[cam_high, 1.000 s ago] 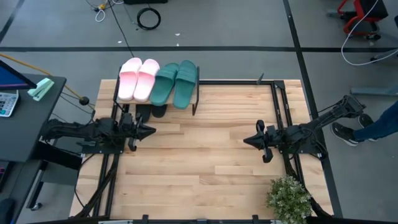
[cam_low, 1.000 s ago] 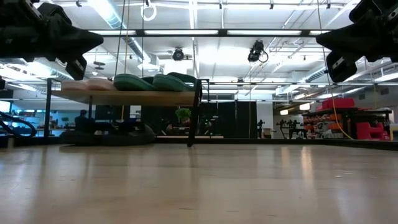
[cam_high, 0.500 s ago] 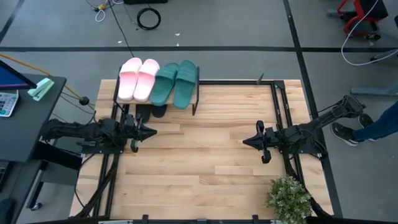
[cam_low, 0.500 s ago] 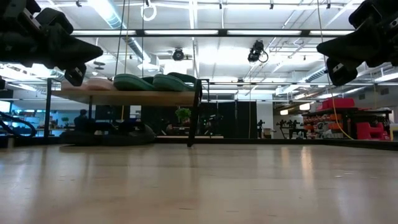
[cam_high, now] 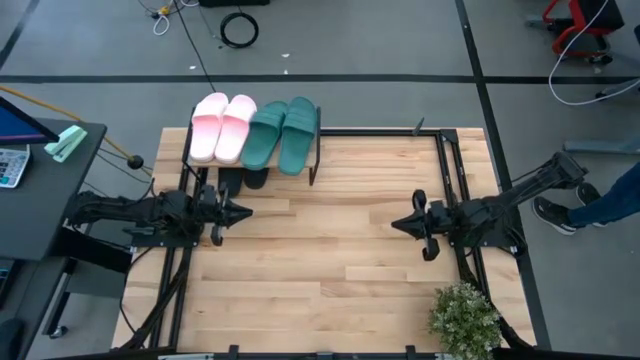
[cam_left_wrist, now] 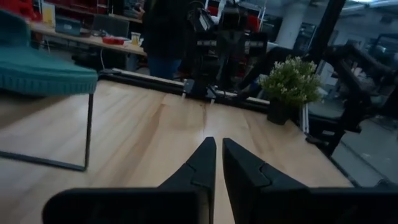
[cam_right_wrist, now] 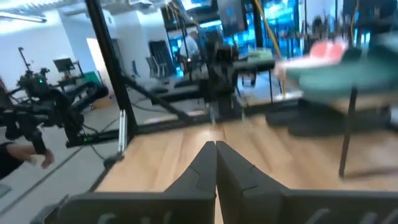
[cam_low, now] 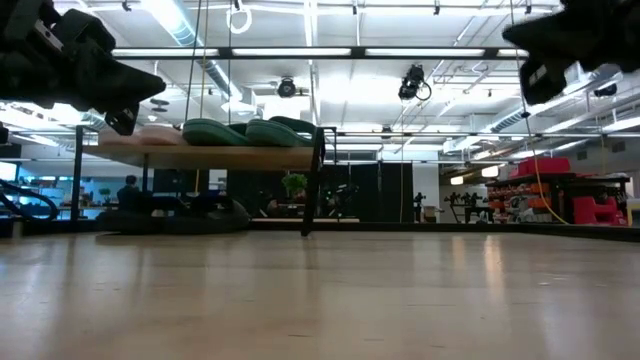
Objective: Pick and place slides into the shelf
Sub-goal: Return to Home Position
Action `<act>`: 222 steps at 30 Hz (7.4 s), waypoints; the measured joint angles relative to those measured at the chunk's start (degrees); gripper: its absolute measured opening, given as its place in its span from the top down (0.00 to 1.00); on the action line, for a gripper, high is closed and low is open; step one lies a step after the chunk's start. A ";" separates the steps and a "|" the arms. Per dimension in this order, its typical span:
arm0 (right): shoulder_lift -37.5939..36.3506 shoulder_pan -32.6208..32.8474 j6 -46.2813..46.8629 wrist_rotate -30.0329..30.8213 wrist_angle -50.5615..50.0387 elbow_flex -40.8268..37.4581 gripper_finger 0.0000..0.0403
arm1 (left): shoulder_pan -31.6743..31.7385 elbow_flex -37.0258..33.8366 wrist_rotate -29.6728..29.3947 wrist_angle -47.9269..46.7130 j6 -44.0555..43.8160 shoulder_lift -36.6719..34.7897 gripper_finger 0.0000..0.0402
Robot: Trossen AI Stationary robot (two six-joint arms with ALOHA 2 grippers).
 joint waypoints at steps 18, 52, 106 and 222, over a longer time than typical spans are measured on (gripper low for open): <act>-2.16 0.07 -3.88 -2.85 -8.19 4.40 0.99 | 0.00 -0.02 0.02 0.04 0.93 0.00 0.90; -5.01 0.04 0.35 -3.86 -2.77 -3.70 0.99 | 0.02 -0.02 0.02 0.04 0.95 0.00 0.92; -18.36 0.04 0.29 -3.88 -15.48 -5.58 0.99 | 0.02 -0.02 0.02 0.04 0.95 -0.02 0.91; -18.34 0.04 0.27 -3.86 -15.48 -5.64 0.99 | 0.01 -0.03 0.02 0.04 0.96 -0.02 0.93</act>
